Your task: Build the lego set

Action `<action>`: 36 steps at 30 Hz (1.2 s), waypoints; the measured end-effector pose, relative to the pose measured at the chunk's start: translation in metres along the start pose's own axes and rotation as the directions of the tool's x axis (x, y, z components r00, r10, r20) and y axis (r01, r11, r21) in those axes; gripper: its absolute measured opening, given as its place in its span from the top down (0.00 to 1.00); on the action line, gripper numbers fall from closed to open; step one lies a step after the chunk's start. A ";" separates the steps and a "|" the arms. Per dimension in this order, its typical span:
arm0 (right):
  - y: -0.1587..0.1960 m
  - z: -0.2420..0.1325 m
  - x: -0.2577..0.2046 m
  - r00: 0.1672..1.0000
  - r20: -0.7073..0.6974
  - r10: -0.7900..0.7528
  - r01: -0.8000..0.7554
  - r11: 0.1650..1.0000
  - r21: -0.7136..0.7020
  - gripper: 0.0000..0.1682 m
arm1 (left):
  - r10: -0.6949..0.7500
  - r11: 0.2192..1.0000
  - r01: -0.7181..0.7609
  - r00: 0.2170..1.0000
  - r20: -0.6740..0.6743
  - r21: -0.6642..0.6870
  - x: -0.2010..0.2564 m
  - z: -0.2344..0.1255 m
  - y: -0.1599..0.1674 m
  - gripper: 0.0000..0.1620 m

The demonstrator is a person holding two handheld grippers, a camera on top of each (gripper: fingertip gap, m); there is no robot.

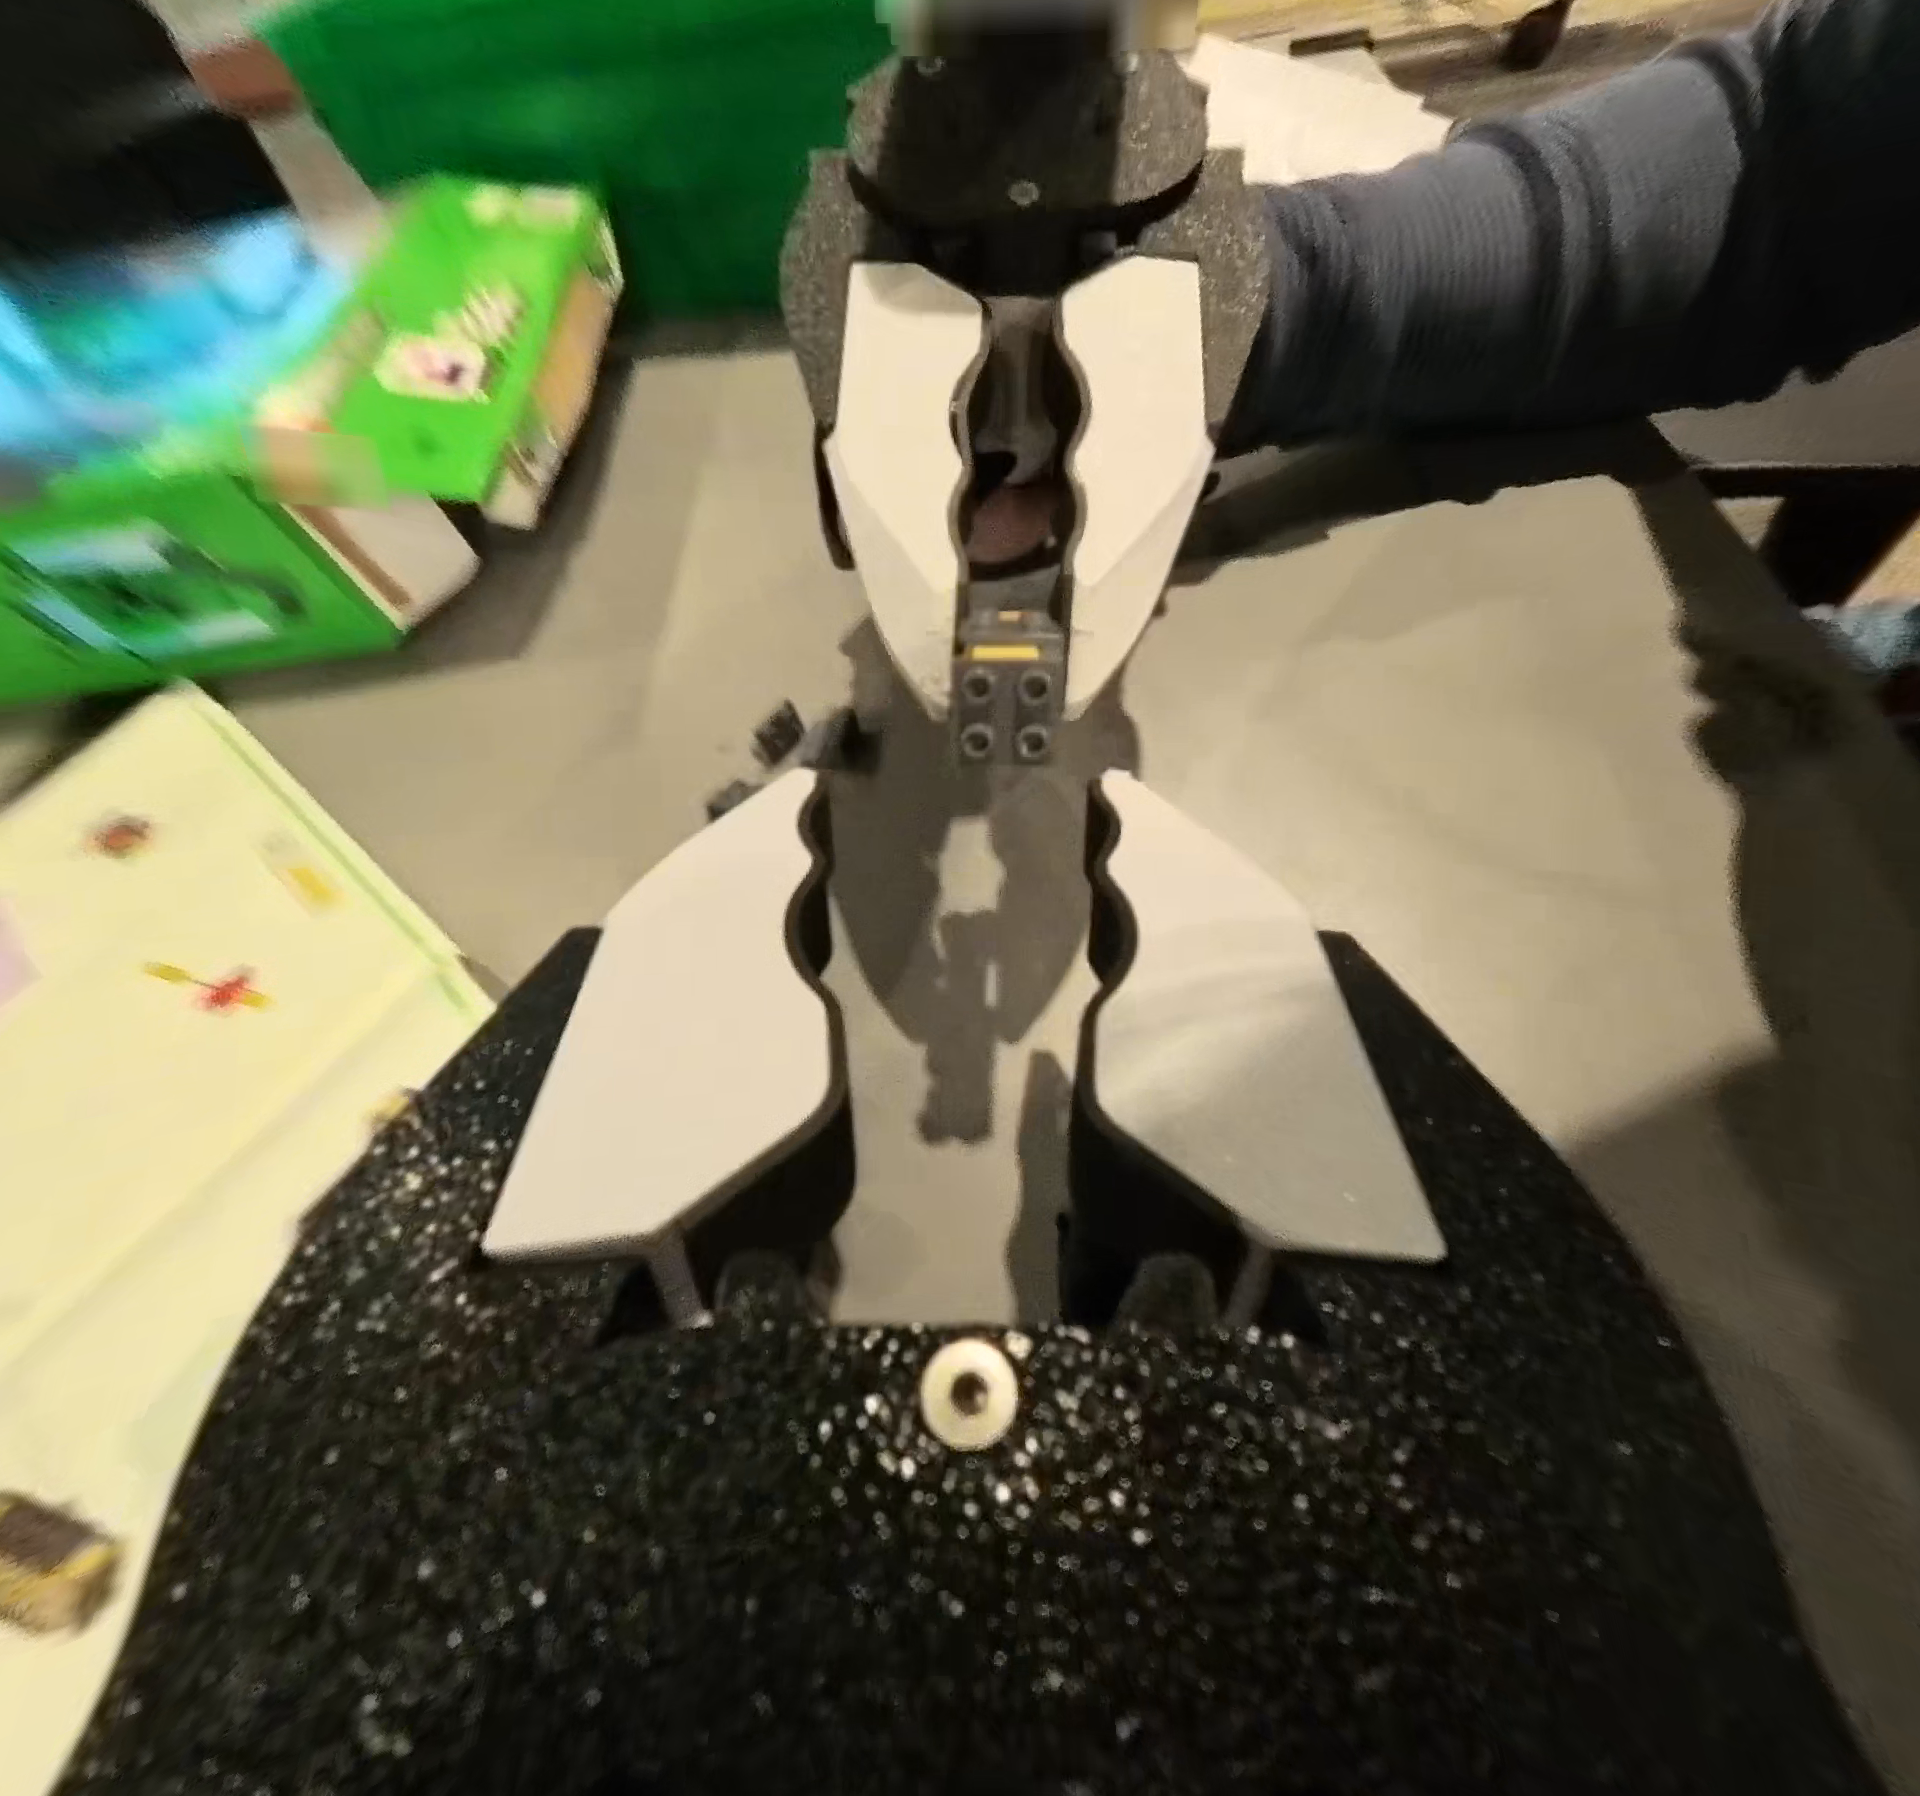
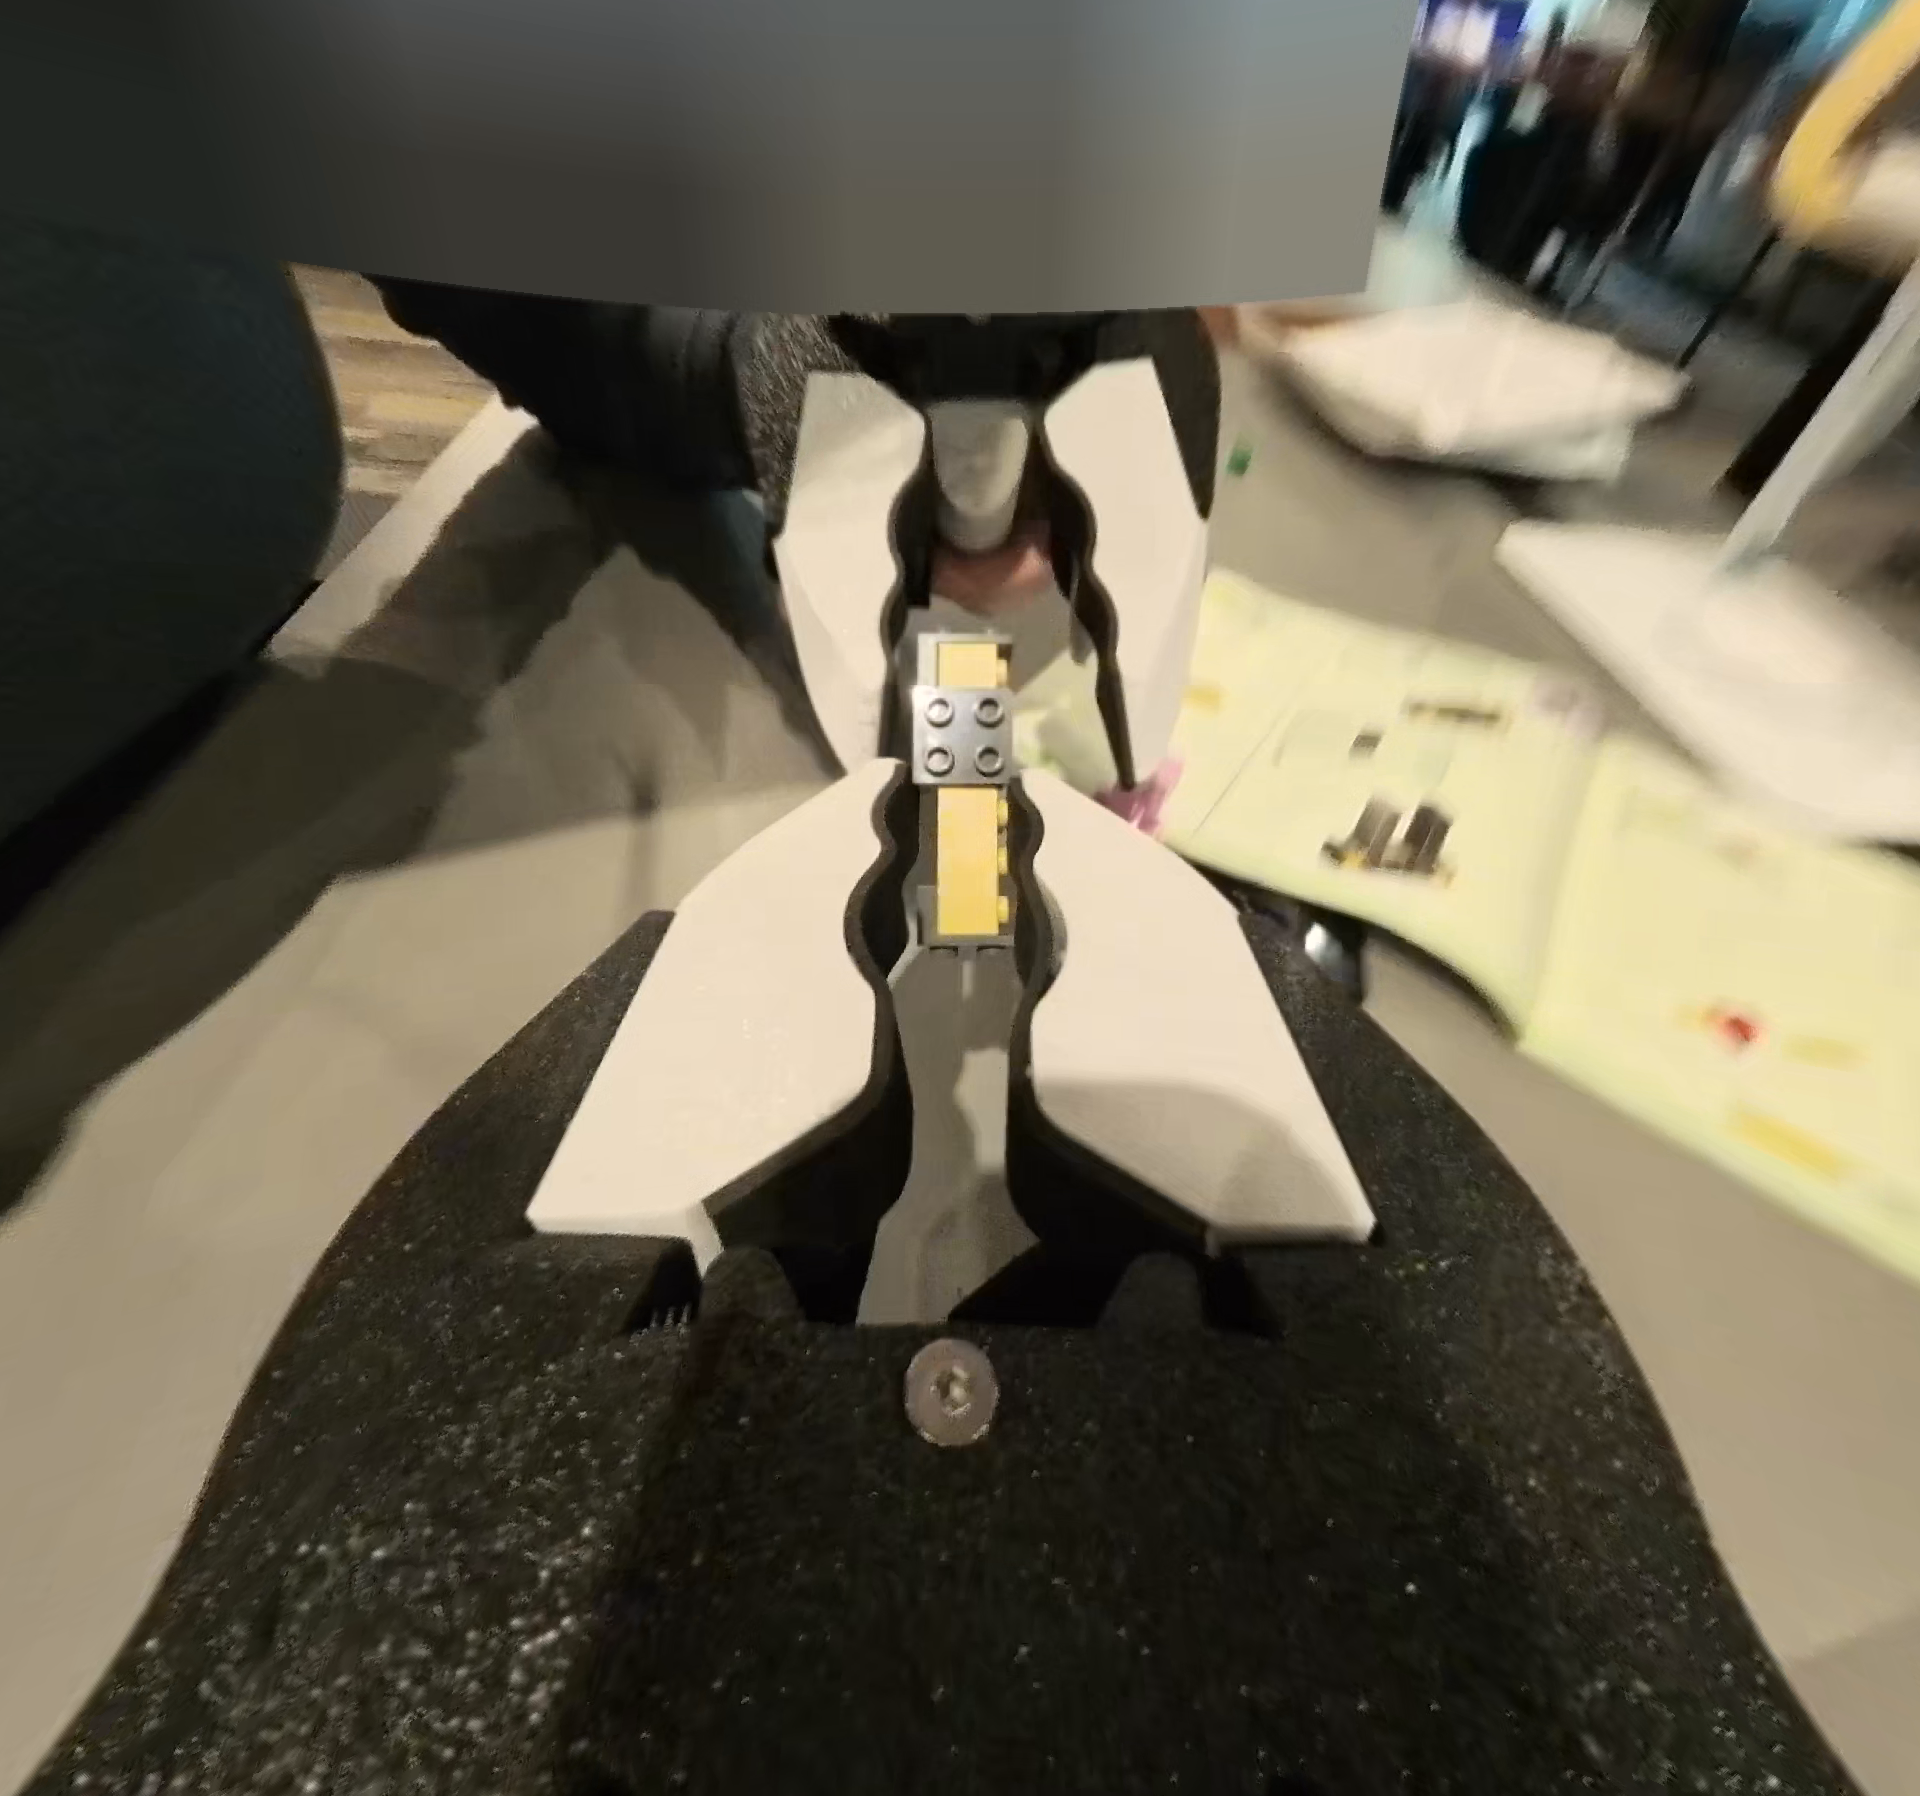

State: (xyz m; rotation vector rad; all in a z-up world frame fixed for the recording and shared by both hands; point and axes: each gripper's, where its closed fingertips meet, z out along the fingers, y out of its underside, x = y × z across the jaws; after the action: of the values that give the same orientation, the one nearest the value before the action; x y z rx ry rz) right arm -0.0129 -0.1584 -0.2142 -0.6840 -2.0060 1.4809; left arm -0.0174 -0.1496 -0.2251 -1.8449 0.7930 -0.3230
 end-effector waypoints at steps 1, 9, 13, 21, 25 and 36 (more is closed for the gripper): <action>-0.004 -0.001 -0.001 1.000 -0.008 -0.027 0.027 1.000 0.009 0.91 | 0.022 1.000 -0.022 1.000 0.013 0.005 0.000 -0.002 -0.003 0.73; 0.003 0.003 -0.003 0.995 -0.038 -0.089 0.084 0.989 -0.121 0.90 | 0.101 0.995 -0.102 0.994 0.043 0.016 0.005 -0.004 -0.012 0.77; 0.011 0.004 -0.001 0.991 -0.071 -0.113 0.094 0.968 -0.233 0.90 | 0.152 0.988 -0.151 0.987 0.060 -0.016 0.007 0.000 -0.006 0.83; 0.013 0.004 -0.002 0.991 -0.074 -0.115 0.092 0.962 -0.257 0.90 | 0.139 0.990 -0.139 0.990 0.029 0.015 0.009 0.001 -0.005 0.89; 0.023 0.001 0.002 0.995 -0.081 -0.057 0.031 0.956 -0.291 0.78 | 0.130 0.991 -0.131 0.991 0.033 0.033 0.007 0.001 -0.005 0.90; 0.026 0.001 -0.003 0.996 -0.059 -0.071 0.050 0.949 -0.310 0.90 | 0.131 0.990 -0.133 0.990 0.052 0.034 0.006 0.005 -0.002 0.79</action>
State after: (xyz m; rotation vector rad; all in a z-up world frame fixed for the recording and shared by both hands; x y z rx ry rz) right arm -0.0096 -0.1538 -0.2398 -0.7801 -2.2061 1.1023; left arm -0.0100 -0.1493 -0.2265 -1.7490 0.8647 -0.2049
